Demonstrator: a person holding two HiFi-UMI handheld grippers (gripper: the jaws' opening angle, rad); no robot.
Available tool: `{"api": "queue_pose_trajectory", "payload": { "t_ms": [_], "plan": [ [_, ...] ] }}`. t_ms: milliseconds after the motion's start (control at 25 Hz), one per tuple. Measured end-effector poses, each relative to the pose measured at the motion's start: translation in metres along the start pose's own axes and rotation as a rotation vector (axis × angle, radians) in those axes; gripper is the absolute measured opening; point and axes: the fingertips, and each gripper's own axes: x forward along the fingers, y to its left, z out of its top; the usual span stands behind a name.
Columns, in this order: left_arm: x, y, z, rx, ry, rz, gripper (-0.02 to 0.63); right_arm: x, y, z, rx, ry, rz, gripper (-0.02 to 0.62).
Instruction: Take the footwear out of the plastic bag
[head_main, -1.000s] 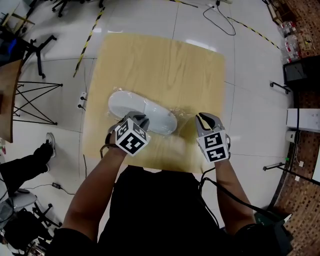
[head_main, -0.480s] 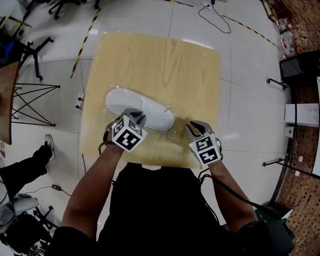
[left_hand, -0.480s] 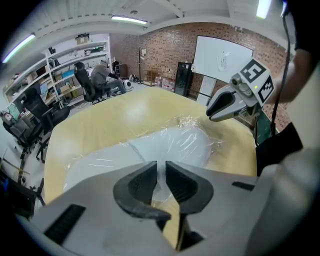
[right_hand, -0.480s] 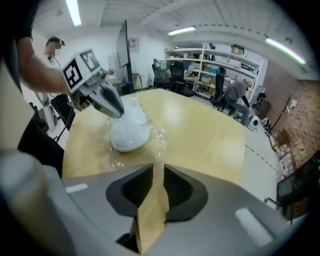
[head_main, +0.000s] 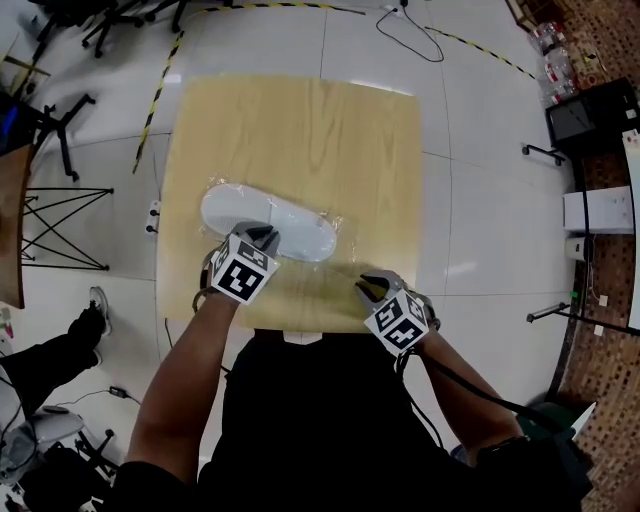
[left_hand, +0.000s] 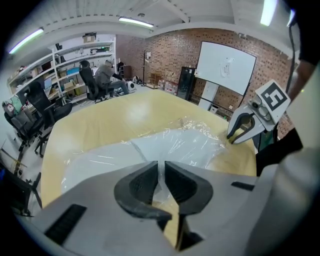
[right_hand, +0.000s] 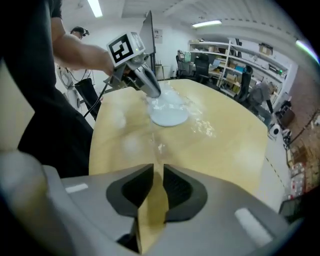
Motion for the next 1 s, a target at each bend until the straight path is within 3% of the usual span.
{"api": "queue_pose_trajectory", "payload": {
  "t_ms": [80,160,240,320,400,480,560,600,720,800,1000],
  "plan": [
    [-0.001,-0.001,0.001,0.017,-0.008,0.006,0.048,-0.013,-0.02,0.001,0.114,-0.04,-0.011,0.058],
    [-0.001,-0.001,0.001,0.028,-0.018,0.011,0.048,-0.02,-0.053,0.032,0.185,-0.137,-0.07,0.055],
    [-0.001,0.0,-0.001,0.027,-0.024,0.014,0.048,-0.013,-0.081,0.072,0.183,-0.227,-0.125,0.054],
    [-0.001,0.002,0.001,0.019,-0.029,0.014,0.048,0.007,-0.096,0.094,0.174,-0.236,-0.119,0.05],
    [-0.002,0.001,0.004,-0.006,-0.035,0.007,0.046,0.024,-0.102,0.085,0.172,-0.156,-0.079,0.049],
    [-0.002,0.0,0.004,-0.042,-0.04,-0.003,0.044,0.019,-0.111,0.06,0.199,-0.096,-0.107,0.044],
    [-0.002,0.0,0.004,-0.063,-0.051,-0.005,0.043,-0.004,-0.117,0.043,0.29,-0.11,-0.173,0.035],
    [-0.002,0.001,0.004,-0.071,-0.059,-0.002,0.043,-0.014,-0.111,0.04,0.357,-0.139,-0.165,0.032],
    [-0.003,0.003,0.007,-0.096,-0.097,0.01,0.041,-0.02,-0.071,0.053,0.579,-0.255,0.035,0.035],
    [-0.003,0.002,0.008,-0.112,-0.114,0.004,0.041,-0.004,-0.051,0.063,0.681,-0.277,0.171,0.066],
    [-0.004,0.005,0.007,-0.132,-0.122,-0.028,0.041,0.031,-0.045,0.078,0.771,-0.208,0.212,0.114]
  ]
}}
